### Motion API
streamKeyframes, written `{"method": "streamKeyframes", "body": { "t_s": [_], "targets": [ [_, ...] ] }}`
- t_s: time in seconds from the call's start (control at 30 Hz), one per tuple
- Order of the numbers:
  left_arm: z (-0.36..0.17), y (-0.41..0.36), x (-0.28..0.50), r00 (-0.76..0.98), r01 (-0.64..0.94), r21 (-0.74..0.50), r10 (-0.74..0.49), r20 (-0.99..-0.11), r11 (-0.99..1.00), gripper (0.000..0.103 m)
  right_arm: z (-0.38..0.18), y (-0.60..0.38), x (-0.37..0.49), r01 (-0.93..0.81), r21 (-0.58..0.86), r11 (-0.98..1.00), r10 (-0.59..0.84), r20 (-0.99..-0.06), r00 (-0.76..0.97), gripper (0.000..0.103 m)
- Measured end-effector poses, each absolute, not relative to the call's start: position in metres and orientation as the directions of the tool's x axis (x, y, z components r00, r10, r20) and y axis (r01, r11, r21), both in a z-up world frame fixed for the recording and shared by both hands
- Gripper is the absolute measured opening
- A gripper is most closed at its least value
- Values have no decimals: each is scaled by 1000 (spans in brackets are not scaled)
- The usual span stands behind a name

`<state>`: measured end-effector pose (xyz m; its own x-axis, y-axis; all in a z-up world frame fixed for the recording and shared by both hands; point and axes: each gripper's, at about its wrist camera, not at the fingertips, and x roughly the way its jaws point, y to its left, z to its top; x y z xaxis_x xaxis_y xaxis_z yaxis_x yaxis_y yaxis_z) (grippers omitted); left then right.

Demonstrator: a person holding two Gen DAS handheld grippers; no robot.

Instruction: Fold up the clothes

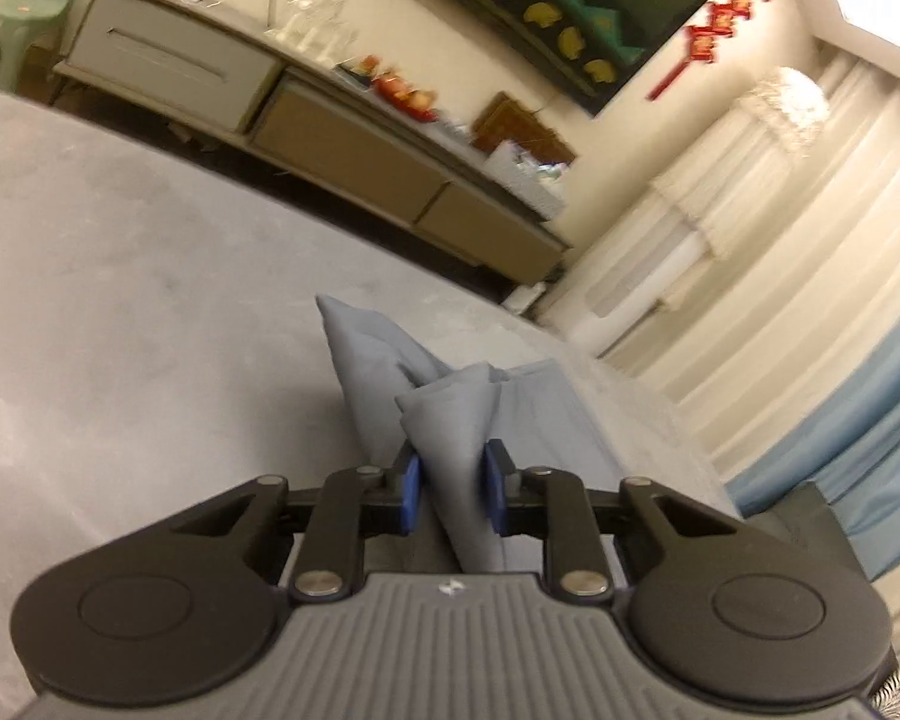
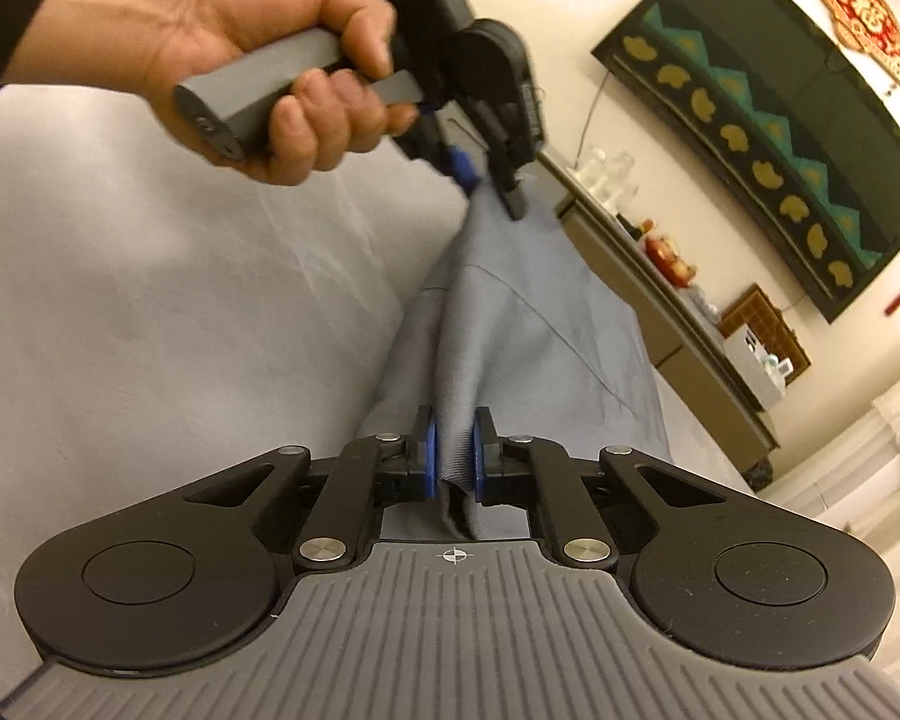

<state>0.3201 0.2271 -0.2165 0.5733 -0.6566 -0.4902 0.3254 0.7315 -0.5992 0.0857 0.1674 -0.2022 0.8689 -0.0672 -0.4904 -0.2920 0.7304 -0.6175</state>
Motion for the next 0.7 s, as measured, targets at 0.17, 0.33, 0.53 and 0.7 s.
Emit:
{"method": "streamKeyframes", "body": {
  "t_s": [0.17,0.33,0.53,0.7],
  "targets": [
    [-238,229,334,557,249,-619,-633,-537,744,22,-222,181,85,-311,-675,669,-71,-475,877,20],
    [-237,239,327,540,123,-662,-610,-580,739,22,-236,165,80,-368,-711,599,-86,-514,853,17],
    [-227,227,262,439,96,-687,-650,-621,721,26,-250,36,77,-316,-763,564,-311,-551,774,5],
    [-212,253,234,578,86,-665,-581,-573,742,33,-196,-35,52,-85,-608,789,-352,-562,749,28]
  ]
}}
